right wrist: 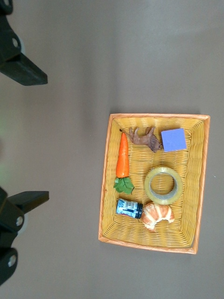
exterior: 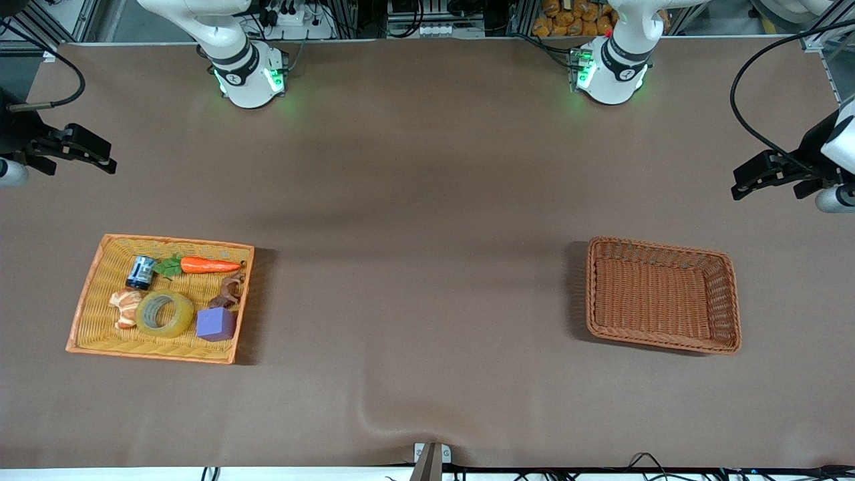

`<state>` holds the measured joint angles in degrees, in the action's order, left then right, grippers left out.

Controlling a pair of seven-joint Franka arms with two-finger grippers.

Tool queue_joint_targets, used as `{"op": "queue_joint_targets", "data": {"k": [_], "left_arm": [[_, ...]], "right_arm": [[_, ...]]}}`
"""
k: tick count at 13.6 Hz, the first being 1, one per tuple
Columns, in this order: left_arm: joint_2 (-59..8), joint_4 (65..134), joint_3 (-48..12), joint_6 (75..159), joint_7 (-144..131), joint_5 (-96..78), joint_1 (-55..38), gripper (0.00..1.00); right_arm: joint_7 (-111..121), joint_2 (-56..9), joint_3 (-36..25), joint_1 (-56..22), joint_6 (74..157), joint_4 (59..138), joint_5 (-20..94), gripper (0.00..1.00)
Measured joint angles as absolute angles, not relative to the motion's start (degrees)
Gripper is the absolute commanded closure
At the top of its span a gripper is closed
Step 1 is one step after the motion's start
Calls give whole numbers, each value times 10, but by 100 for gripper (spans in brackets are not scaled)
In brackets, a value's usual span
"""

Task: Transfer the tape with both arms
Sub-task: 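Move the right gripper toward the yellow tape roll in the tray, then lower the right gripper onto the tape roll and close on its rim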

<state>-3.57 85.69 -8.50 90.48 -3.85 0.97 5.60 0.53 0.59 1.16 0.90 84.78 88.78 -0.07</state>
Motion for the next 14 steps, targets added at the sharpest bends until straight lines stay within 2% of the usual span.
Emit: {"op": "queue_joint_targets", "data": {"k": [6,14], "left_arm": [[-36,858,-85,905,-38,10,56,0],[-35,859,-86,905,-38,10,56,0]], "right_arm": [[5,-46,8,11,872,905,-1,0],[21,-230,1,80,1017,911,6,0]]}}
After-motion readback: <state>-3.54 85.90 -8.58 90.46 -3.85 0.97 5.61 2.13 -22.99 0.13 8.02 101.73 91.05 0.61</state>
